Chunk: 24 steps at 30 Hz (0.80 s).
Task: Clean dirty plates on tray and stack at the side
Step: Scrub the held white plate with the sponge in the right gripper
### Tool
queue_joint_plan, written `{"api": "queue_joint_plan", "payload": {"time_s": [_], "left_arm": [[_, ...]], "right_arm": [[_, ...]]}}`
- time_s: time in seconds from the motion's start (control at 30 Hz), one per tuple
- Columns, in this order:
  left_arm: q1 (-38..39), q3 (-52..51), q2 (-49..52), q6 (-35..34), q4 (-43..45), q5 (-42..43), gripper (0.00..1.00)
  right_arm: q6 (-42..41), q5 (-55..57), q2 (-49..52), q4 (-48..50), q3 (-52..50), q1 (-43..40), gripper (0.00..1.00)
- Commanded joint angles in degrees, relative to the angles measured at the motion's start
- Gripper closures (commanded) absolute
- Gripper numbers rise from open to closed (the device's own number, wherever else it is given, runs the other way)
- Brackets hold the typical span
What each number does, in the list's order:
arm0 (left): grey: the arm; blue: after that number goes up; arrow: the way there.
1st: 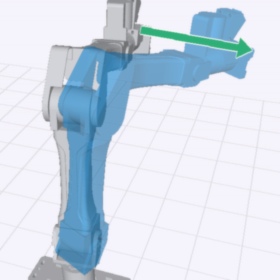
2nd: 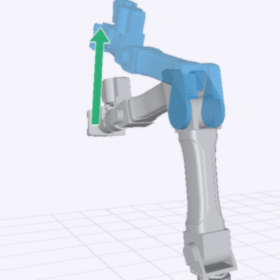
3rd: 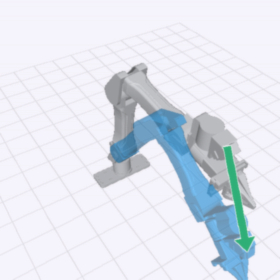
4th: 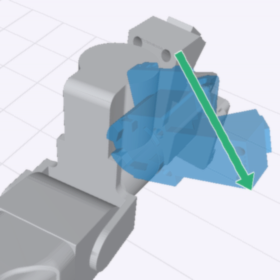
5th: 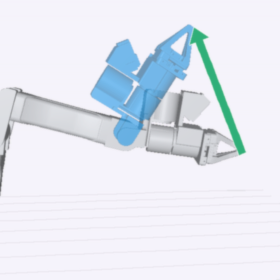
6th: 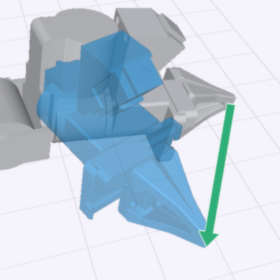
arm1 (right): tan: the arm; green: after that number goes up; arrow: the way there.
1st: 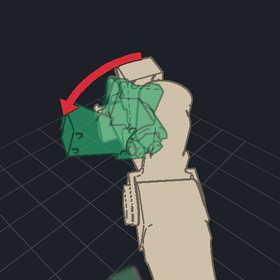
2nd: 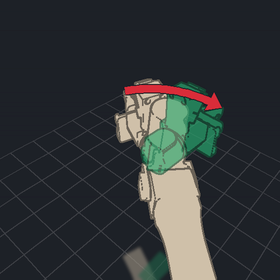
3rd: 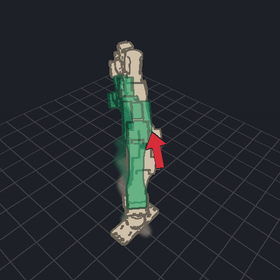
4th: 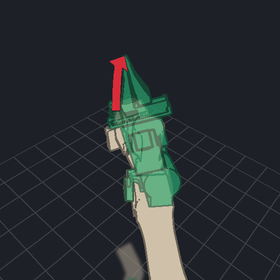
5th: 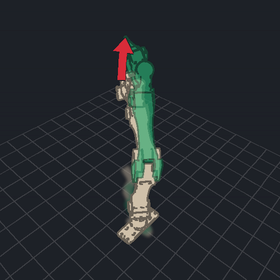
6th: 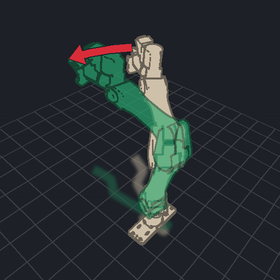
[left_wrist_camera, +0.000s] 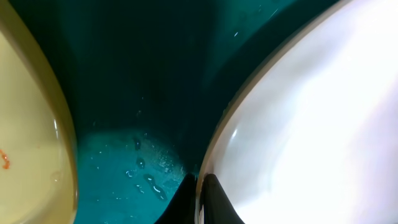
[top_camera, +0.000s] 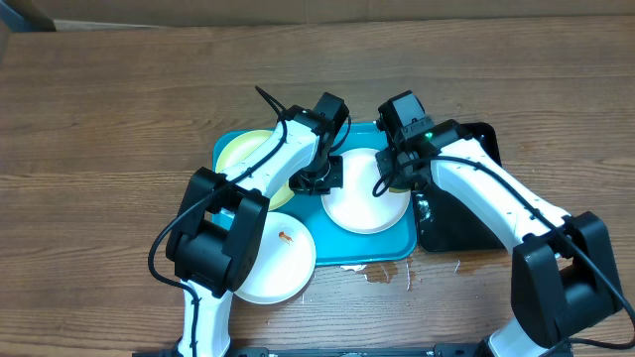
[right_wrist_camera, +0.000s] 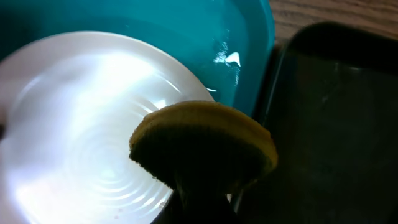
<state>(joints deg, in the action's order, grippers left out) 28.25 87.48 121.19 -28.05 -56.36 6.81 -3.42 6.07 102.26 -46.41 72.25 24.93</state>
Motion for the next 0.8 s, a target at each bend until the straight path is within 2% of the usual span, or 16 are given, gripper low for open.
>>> {"api": "queue_joint_plan", "payload": {"time_s": [0.0,0.6,0.63,0.7,0.77], "left_arm": [[-1.33,-0.42,0.96,1.27,-1.09,-1.49,0.96],[-2.73,-0.42,0.96,1.25,-1.9,-1.42,0.96],[-2.73,-0.42,0.96,1.25,-1.88,-1.42,0.96],[-2.73,-0.42,0.96,1.25,-1.86,-1.42,0.96],[-2.73,-0.42,0.96,1.25,-1.84,-1.42,0.96]], "right_arm": [[-1.38,2.91,0.11,1.22,-0.87,0.2,0.96],[-1.46,-0.9,0.44,11.89,-8.07,0.2,0.96],[-1.44,-1.29,0.48,11.98,-8.13,0.2,0.96],[-1.46,-2.93,0.52,12.68,-8.15,0.2,0.85],[-1.46,-3.85,0.52,13.55,-8.15,0.2,0.84]]}}
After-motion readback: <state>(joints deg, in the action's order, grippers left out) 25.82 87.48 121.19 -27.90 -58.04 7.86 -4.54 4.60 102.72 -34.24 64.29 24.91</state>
